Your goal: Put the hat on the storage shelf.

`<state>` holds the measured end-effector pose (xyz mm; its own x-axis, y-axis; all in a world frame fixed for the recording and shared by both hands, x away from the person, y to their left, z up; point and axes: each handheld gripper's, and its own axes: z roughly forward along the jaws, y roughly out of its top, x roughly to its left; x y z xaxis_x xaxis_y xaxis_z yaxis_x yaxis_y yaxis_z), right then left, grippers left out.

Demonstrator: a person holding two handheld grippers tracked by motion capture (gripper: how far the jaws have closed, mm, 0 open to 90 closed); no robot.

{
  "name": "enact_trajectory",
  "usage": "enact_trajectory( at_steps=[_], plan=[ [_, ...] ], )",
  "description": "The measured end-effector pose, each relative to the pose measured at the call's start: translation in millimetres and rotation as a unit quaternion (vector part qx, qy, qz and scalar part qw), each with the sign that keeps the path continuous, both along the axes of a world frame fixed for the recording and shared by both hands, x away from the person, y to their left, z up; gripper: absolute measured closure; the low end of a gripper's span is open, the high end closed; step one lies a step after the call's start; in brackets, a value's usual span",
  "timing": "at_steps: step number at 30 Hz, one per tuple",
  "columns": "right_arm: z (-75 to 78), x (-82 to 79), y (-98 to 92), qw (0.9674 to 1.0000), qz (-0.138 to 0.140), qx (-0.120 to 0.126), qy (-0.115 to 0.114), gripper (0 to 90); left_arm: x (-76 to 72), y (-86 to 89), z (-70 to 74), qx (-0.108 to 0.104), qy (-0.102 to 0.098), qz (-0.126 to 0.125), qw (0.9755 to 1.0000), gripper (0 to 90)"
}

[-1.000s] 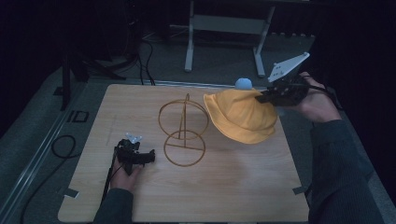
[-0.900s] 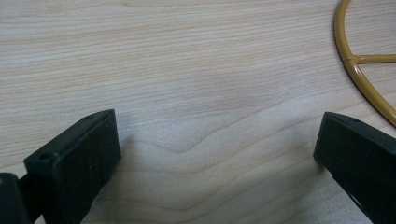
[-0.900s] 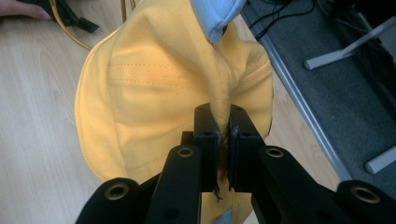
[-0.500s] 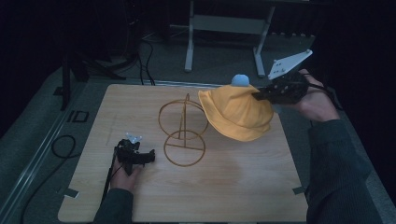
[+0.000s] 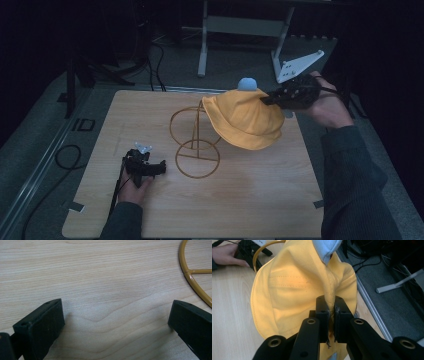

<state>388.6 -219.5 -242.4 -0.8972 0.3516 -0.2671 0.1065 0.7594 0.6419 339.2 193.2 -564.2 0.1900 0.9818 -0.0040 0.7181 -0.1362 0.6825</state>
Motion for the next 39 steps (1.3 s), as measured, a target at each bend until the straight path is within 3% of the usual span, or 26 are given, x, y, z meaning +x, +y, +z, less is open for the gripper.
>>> enact_trajectory(
  at_steps=[23, 39],
  plan=[
    [3.7, 1.6, 29.7, 0.9998, 0.022, 0.003, -0.003, 84.4, 0.0, 0.0, 0.1, 0.000, 0.000, 0.000, 1.0000, 0.4],
    [5.7, 4.7, 57.3, 0.9993, 0.036, -0.010, -0.003, 84.4, 0.0, 0.0, 0.1, 0.000, 0.000, 0.000, 1.0000, 0.4]
  ],
)
